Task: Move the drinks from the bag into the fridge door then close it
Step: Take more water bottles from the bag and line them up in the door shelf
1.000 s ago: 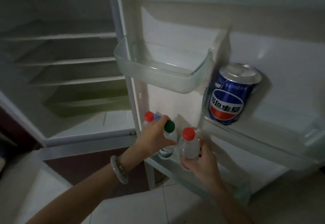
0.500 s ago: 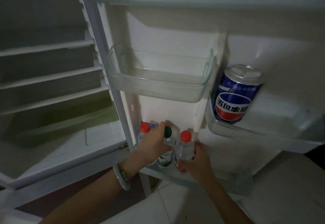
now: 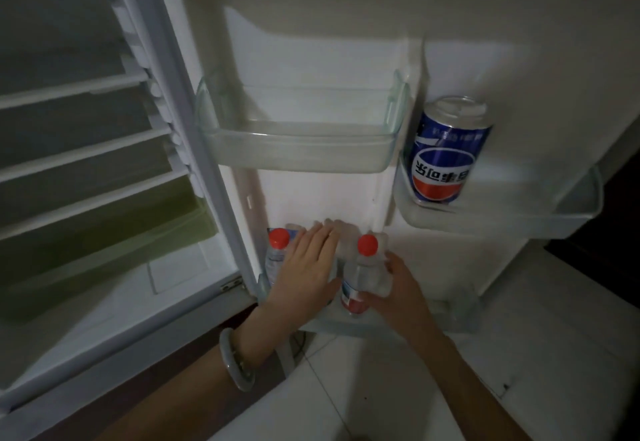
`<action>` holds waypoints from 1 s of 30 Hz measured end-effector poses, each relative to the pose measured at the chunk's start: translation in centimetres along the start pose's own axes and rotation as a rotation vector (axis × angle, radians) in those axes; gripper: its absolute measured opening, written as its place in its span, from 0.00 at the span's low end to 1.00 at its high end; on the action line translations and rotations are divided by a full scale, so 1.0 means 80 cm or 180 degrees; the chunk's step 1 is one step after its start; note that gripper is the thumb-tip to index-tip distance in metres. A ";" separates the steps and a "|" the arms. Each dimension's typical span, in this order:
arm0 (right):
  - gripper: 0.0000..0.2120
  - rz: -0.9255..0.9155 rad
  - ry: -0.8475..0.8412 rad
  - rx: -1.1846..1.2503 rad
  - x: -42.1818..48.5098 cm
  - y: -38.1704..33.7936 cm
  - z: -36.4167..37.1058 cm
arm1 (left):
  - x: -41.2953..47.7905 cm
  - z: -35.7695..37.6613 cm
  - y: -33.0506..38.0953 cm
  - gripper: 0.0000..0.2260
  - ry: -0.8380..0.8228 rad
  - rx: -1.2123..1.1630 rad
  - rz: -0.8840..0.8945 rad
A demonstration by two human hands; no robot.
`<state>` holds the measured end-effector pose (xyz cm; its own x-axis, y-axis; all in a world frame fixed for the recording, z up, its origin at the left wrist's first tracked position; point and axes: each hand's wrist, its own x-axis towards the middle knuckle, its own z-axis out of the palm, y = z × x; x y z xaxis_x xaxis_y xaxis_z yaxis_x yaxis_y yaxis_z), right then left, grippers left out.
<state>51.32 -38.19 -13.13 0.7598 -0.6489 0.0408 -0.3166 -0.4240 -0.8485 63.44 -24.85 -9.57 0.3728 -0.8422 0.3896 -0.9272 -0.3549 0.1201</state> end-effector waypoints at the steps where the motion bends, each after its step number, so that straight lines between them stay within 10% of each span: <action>1: 0.30 -0.0073 0.0040 -0.0079 -0.006 -0.005 -0.008 | -0.002 0.000 0.005 0.31 0.0053 -0.0023 -0.0018; 14: 0.41 -0.0208 0.0205 -0.2190 -0.120 -0.007 -0.155 | 0.006 0.017 0.138 0.34 0.0242 -0.0286 0.1192; 30: 0.40 0.0244 0.0733 -0.2367 -0.251 0.132 -0.430 | 0.082 0.084 0.460 0.37 -0.0120 -0.0244 0.1631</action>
<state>13.20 -51.36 -4.77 0.6092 -0.7737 0.1739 -0.7226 -0.6319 -0.2803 32.00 -46.18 -8.75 -0.1300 -0.9146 0.3828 -0.9906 0.1364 -0.0104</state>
